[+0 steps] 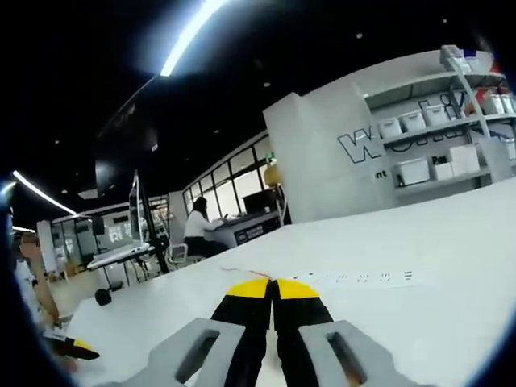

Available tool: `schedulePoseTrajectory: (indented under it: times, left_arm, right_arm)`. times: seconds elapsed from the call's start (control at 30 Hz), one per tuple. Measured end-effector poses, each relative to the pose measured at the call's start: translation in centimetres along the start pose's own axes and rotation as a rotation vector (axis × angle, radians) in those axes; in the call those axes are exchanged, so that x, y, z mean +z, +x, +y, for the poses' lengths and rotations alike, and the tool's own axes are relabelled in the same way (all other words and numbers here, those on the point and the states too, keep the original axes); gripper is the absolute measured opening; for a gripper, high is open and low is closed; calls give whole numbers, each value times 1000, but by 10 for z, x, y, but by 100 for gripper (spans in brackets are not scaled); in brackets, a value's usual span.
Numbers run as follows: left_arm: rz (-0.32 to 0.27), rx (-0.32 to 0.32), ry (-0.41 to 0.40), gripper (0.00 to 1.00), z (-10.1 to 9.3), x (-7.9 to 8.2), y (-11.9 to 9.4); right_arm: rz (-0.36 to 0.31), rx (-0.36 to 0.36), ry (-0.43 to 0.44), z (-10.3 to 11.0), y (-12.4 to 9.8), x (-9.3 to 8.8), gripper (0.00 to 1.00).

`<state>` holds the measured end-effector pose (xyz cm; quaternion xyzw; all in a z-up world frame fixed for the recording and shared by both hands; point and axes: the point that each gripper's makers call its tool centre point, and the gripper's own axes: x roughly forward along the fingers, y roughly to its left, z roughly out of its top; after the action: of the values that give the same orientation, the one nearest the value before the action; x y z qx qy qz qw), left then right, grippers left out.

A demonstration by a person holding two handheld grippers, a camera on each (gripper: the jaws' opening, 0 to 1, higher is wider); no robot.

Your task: Open the resealable bag by pulling the two sides of the seal apart until the entire bag opening is separated and visibly accessible.

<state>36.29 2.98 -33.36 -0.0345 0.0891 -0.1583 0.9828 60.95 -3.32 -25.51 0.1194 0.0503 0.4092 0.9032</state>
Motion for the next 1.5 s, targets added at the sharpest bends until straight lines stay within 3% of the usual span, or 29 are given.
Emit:
schedulePoseTrajectory:
  times: [0.53, 1.5]
  left_arm:
    - [-1, -3, -1, 89, 0, 1, 0]
    - [-9, -11, 30, 89, -5, 8, -7]
  right_arm:
    - [-18, 17, 15, 27, -25, -1, 0]
    - [-41, 45, 74, 20, -28, 4, 0]
